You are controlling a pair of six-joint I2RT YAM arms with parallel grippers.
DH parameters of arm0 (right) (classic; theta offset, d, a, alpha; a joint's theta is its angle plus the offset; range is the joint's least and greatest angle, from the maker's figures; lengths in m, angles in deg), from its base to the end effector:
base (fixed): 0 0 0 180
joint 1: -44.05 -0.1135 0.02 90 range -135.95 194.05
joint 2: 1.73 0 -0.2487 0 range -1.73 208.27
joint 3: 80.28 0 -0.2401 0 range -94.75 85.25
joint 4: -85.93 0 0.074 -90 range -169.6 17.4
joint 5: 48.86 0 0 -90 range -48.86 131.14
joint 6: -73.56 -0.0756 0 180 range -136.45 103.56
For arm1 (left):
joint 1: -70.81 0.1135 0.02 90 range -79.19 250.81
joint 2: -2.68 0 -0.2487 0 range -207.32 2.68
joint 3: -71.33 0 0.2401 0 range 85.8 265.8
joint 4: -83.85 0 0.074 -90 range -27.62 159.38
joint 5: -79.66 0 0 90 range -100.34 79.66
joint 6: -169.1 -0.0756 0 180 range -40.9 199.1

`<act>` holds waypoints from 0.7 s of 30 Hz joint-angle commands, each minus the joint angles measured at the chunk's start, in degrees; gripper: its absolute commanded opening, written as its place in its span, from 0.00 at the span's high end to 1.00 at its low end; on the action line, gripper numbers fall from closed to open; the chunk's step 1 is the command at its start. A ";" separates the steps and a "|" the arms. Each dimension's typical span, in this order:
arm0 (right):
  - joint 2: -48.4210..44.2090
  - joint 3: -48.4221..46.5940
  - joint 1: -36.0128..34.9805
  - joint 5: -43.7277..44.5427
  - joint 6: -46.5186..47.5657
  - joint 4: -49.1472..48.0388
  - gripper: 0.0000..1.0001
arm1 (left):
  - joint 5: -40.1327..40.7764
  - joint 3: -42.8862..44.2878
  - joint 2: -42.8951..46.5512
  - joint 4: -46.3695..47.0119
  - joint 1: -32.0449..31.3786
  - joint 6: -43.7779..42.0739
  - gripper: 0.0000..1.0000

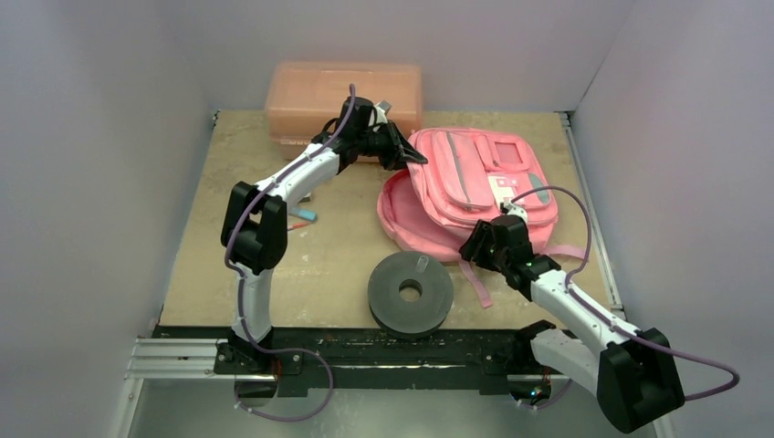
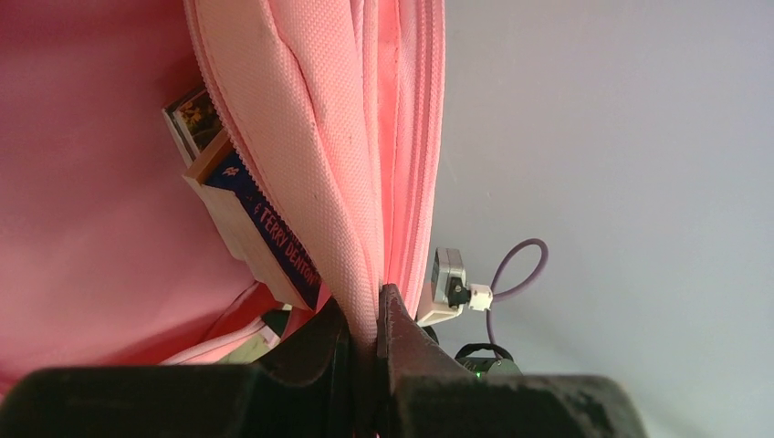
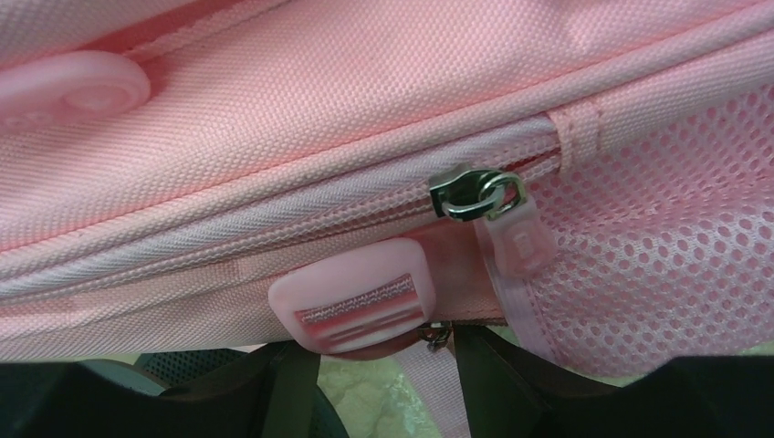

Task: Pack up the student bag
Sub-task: Zip the student bag at the center of the board.

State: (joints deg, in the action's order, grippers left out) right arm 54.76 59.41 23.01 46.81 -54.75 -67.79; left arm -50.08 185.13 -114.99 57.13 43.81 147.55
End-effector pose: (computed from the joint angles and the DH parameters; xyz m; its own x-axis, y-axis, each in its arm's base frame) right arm 0.2112 0.0732 0.1532 -0.6737 0.4018 -0.6202 0.1636 0.8996 0.4050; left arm 0.4136 -0.2650 0.2503 -0.9473 -0.3200 -0.0136 -0.1134 0.3748 -0.9202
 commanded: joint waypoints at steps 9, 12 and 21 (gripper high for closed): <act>-4.42 -2.99 0.08 -2.88 2.61 0.88 0.98 | -0.38 3.95 1.28 1.20 1.69 -4.12 1.00; -4.21 -4.47 0.10 -5.47 2.59 2.68 1.00 | -0.47 4.03 1.80 -0.62 1.69 -7.36 0.87; -0.19 -7.37 0.11 -19.25 -0.82 1.81 1.00 | 1.87 -3.78 12.84 -8.22 1.78 -26.99 0.42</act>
State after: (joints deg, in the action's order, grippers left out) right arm 53.75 56.74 23.49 37.19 -54.01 -63.70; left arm -48.90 185.31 -113.07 50.77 45.20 131.53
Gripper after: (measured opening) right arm 0.046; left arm 0.551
